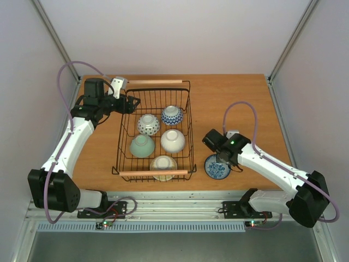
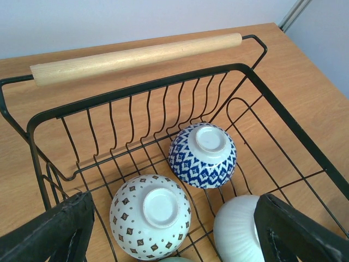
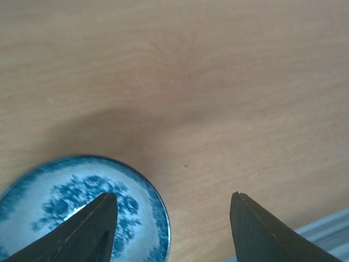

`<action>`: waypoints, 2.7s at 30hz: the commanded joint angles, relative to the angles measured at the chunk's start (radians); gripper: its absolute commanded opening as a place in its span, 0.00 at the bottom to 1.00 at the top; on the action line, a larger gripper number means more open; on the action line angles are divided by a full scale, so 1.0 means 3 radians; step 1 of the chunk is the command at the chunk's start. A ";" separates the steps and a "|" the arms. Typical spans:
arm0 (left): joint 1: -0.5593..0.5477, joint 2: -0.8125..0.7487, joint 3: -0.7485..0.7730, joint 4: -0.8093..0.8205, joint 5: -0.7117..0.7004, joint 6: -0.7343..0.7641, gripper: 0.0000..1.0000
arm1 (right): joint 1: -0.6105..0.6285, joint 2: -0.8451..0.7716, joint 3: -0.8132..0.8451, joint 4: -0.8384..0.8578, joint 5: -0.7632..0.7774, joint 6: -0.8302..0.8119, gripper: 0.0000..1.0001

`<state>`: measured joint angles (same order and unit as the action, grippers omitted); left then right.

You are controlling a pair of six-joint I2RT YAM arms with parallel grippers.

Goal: Load the bowls into the dish rack

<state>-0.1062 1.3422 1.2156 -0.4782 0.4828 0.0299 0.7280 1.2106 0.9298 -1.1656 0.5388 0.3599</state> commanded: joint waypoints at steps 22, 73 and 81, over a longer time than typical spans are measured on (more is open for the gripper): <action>0.0012 0.0040 0.0080 0.0062 0.0050 -0.0036 0.81 | -0.0054 -0.0343 -0.1018 0.0652 -0.0804 0.0592 0.34; -0.0035 0.0569 0.0600 -0.0820 0.1138 0.0244 0.67 | 0.0344 0.0940 0.1830 0.1318 0.0125 -0.1327 0.01; -0.0341 0.0821 0.0786 -0.1193 0.0811 0.0541 0.66 | 0.0483 0.1267 0.2065 0.1359 0.0075 -0.1397 0.01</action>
<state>-0.1638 1.5768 1.4136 -0.7586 0.7490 0.1318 0.8528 1.5616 1.4834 -0.8173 0.5591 -0.0395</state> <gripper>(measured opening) 0.659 0.054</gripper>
